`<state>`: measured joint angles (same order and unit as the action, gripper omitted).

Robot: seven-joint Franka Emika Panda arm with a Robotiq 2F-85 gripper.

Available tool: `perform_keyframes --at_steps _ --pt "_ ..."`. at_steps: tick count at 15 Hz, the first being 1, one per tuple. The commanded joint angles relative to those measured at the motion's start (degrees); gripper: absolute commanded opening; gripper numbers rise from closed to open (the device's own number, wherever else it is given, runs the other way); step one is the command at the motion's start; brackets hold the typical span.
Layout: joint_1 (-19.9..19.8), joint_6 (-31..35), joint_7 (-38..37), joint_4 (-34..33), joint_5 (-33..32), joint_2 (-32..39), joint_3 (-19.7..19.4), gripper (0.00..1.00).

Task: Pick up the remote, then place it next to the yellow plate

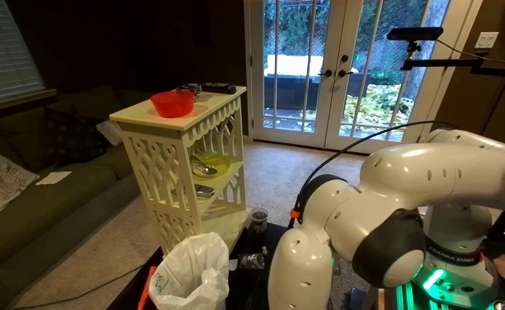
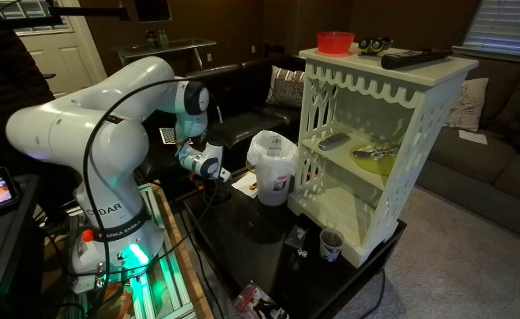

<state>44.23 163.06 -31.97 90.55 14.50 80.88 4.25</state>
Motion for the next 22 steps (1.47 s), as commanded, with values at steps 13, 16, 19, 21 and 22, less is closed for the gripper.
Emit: perform_keyframes --at_steps 13,16,19,21,22 --pt "-20.8 1.9 8.5 24.4 4.2 -17.8 14.8 0.96" --pt "-17.9 6.0 8.2 24.0 4.6 -15.4 15.4 1.0" --pt "-11.2 14.0 4.0 20.9 5.1 -12.2 11.6 1.0" --pt "-6.0 15.7 1.2 17.9 5.6 -10.0 8.0 1.0" --pt "-2.5 16.0 -0.6 17.2 6.3 -9.7 5.5 1.0"
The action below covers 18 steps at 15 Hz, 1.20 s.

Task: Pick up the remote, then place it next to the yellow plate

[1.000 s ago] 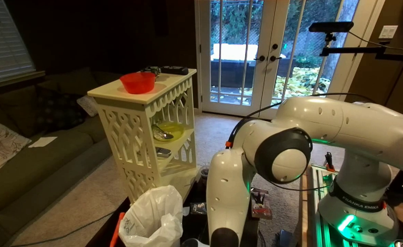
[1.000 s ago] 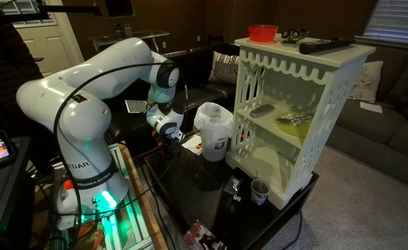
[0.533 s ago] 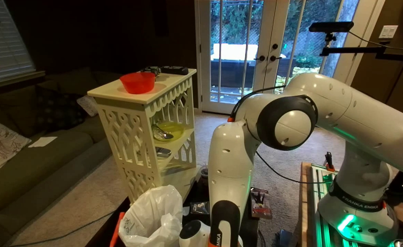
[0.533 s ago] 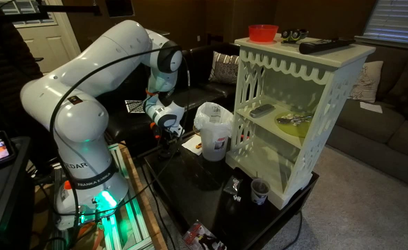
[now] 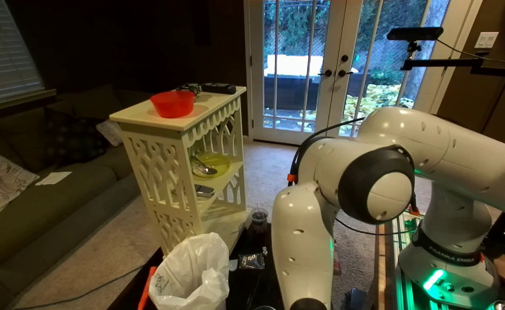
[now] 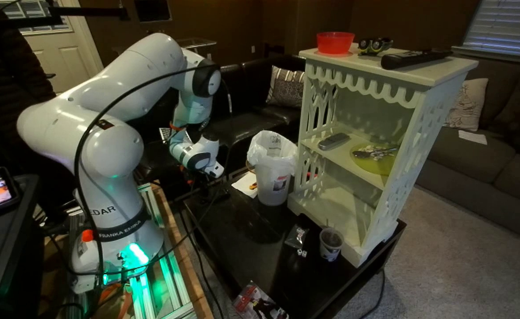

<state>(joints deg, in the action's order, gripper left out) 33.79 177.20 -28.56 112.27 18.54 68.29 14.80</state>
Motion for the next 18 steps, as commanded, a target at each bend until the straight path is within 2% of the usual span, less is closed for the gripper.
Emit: perform_keyframes --at_steps 1,3,4,5,9,13,18 --pt "9.8 2.5 -5.1 -5.4 2.9 3.7 -6.1 1.0" --pt "11.6 1.7 -5.7 -7.7 3.0 5.1 -6.5 1.0" --pt "9.5 1.5 -4.0 -4.7 2.4 3.2 -5.8 1.0" --pt "10.6 1.5 -4.6 -5.7 2.4 3.8 -6.1 1.0" --pt "13.1 1.1 -6.0 -8.8 2.8 5.9 -9.9 1.0" --pt "11.7 -0.1 -5.2 -12.4 2.1 8.6 -10.6 1.0" --pt "10.4 -3.1 -3.1 -15.8 0.8 10.6 -9.0 1.0"
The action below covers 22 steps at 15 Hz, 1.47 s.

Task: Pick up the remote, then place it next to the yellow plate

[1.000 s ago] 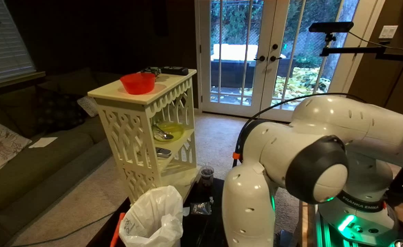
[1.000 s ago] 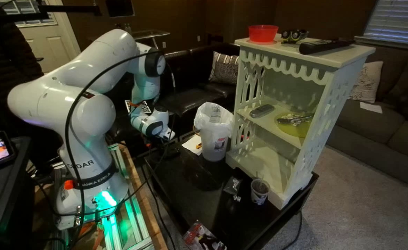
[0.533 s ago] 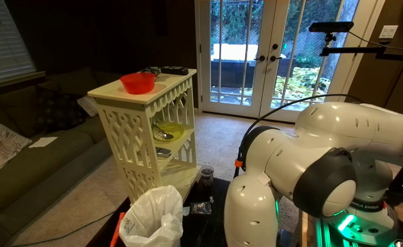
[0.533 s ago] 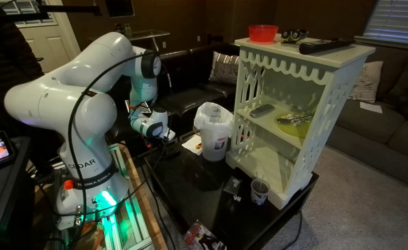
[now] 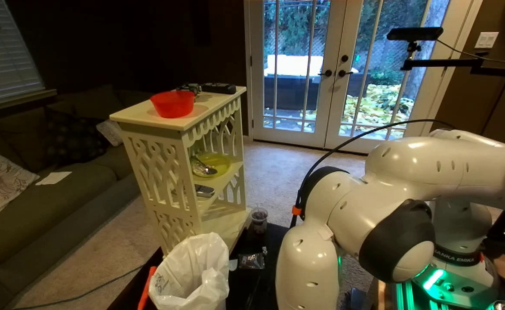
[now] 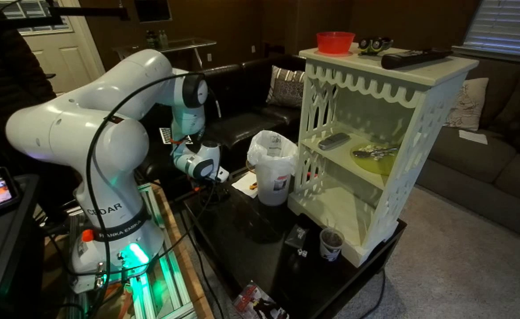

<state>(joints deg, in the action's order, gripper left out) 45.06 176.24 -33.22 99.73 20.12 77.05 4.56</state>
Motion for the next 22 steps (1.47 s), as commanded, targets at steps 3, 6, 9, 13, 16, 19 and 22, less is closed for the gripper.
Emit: perform_keyframes --at_steps 3,6,9,13,16,19,22 --pt "-0.5 -3.4 2.2 -4.8 -0.9 2.7 1.3 1.0" --pt "-0.5 -4.0 3.1 -7.2 -1.1 4.7 1.6 1.0" --pt "-0.2 -4.7 3.2 -9.0 -1.0 6.1 1.5 0.74" --pt "0.7 -5.1 2.4 -9.4 -0.7 6.0 0.9 0.5" --pt "1.0 -4.4 2.2 -6.8 -0.3 3.5 0.8 0.38" --pt "-0.8 -4.9 2.9 -1.2 0.1 -0.9 1.3 0.37" --pt "-4.5 -3.1 4.7 6.0 0.2 -6.1 2.7 0.37"
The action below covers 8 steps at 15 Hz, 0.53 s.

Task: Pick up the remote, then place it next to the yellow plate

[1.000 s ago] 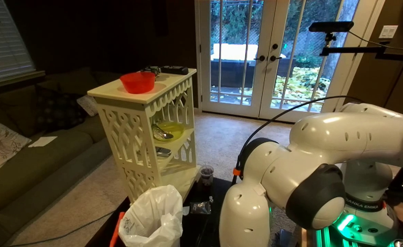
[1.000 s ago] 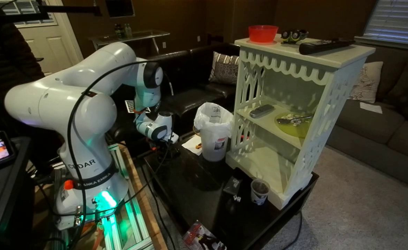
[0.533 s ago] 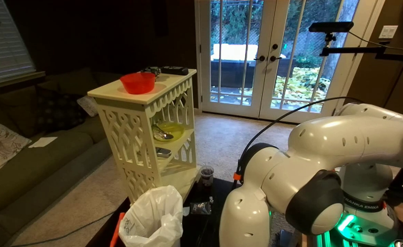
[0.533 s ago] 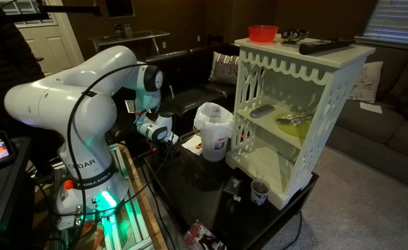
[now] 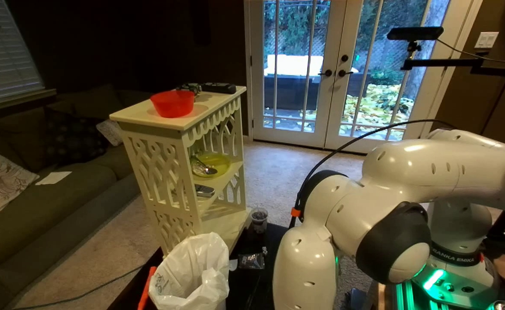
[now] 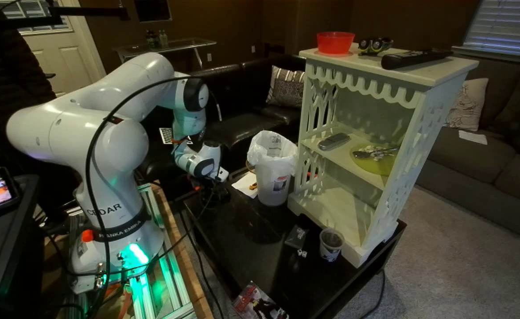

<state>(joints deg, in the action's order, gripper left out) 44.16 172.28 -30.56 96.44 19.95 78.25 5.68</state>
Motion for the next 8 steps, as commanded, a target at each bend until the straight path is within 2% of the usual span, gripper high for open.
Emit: perform_keyframes --at_steps 1,5,8 --pt "-4.9 -0.9 2.1 11.8 0.4 -9.5 1.8 0.37" --pt "-13.4 -6.4 2.6 21.7 1.4 -17.8 5.2 0.37" --pt "-18.6 -2.3 -1.0 30.8 5.0 -24.9 7.0 0.37"
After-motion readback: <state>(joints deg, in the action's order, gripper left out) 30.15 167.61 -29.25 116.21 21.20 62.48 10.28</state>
